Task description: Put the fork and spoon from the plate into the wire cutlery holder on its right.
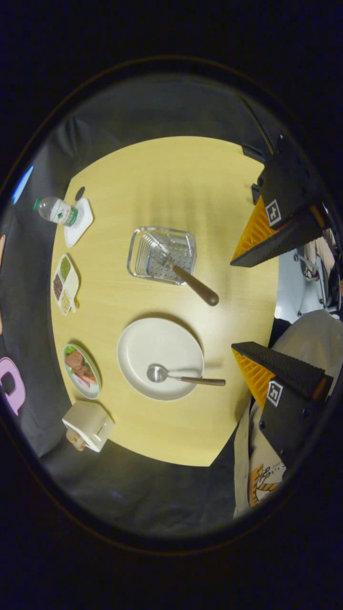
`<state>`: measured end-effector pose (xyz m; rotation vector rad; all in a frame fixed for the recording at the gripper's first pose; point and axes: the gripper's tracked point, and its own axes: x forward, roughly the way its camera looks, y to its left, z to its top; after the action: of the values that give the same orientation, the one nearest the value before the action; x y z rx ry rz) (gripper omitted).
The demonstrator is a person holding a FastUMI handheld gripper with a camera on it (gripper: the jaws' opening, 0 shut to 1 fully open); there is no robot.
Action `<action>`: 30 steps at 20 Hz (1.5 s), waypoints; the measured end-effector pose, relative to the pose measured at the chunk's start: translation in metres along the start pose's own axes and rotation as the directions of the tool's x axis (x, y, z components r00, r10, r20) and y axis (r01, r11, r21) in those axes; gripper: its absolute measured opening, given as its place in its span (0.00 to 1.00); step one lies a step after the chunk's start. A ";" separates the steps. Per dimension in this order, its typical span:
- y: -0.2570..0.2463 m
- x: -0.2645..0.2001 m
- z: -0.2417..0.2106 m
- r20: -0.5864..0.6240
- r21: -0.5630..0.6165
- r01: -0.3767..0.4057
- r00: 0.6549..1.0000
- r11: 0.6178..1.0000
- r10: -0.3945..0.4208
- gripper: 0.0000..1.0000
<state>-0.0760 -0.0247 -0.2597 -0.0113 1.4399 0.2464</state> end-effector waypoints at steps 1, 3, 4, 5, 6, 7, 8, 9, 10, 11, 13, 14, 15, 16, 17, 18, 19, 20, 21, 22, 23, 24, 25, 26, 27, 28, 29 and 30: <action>0.007 0.003 -0.001 -0.001 -0.001 -0.010 1.000 1.000 0.010 1.00; 0.020 0.008 -0.002 -0.001 -0.012 -0.027 1.000 1.000 0.027 1.00; 0.029 0.011 -0.003 0.001 -0.020 -0.034 0.999 0.999 0.034 1.00; 0.037 0.014 -0.003 0.003 -0.028 -0.041 0.999 0.999 0.041 1.00; 0.044 0.016 -0.002 0.009 -0.033 -0.047 0.999 0.998 0.048 1.00; 0.052 0.019 -0.002 0.011 -0.035 -0.058 0.998 0.998 0.058 1.00; 0.060 0.022 -0.002 0.013 -0.034 -0.068 0.998 0.997 0.069 1.00; 0.067 0.024 -0.003 0.013 -0.033 -0.078 0.997 0.996 0.078 1.00; 0.074 0.027 -0.003 0.013 -0.034 -0.084 0.996 0.996 0.084 1.00; 0.079 0.030 -0.003 0.013 -0.037 -0.089 0.996 0.995 0.090 1.00; 0.089 0.033 -0.002 0.015 -0.040 -0.098 0.995 0.994 0.098 1.00; 0.096 0.037 -0.001 0.020 -0.034 -0.104 0.994 0.994 0.105 1.00; 0.102 0.039 0.000 0.023 -0.027 -0.114 0.993 0.993 0.114 1.00; 0.107 0.041 0.002 0.022 -0.024 -0.123 0.992 0.992 0.124 1.00; 0.112 0.044 0.003 0.017 -0.023 -0.129 0.991 0.991 0.130 1.00; 0.117 0.047 0.002 0.013 -0.024 -0.136 0.991 0.990 0.137 1.00; 0.122 0.051 0.001 0.006 -0.023 -0.144 0.990 0.989 0.144 1.00; 0.127 0.054 0.002 0.000 -0.022 -0.152 0.988 0.988 0.152 1.00; 0.132 0.057 0.002 -0.006 -0.022 -0.159 0.987 0.987 0.159 1.00; 0.136 0.061 0.000 -0.016 -0.025 -0.163 0.987 0.986 0.162 1.00; 0.139 0.064 0.000 -0.025 -0.030 -0.164 0.986 0.986 0.163 1.00; 0.142 0.068 -0.001 -0.035 -0.036 -0.164 0.986 0.986 0.162 1.00; 0.144 0.072 -0.001 -0.042 -0.040 -0.163 0.986 0.986 0.162 1.00; 0.146 0.076 -0.002 -0.050 -0.041 -0.163 0.986 0.986 0.161 1.00; 0.148 0.080 -0.003 -0.059 -0.043 -0.163 0.985 0.986 0.161 1.00; 0.151 0.083 -0.004 -0.068 -0.045 -0.164 0.985 0.985 0.161 1.00; 0.153 0.087 -0.005 -0.079 -0.049 -0.166 0.984 0.985 0.162 1.00; 0.155 0.090 -0.007 -0.088 -0.051 -0.166 0.983 0.985 0.161 1.00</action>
<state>-0.0998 0.1394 -0.3277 0.0499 1.5188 0.4271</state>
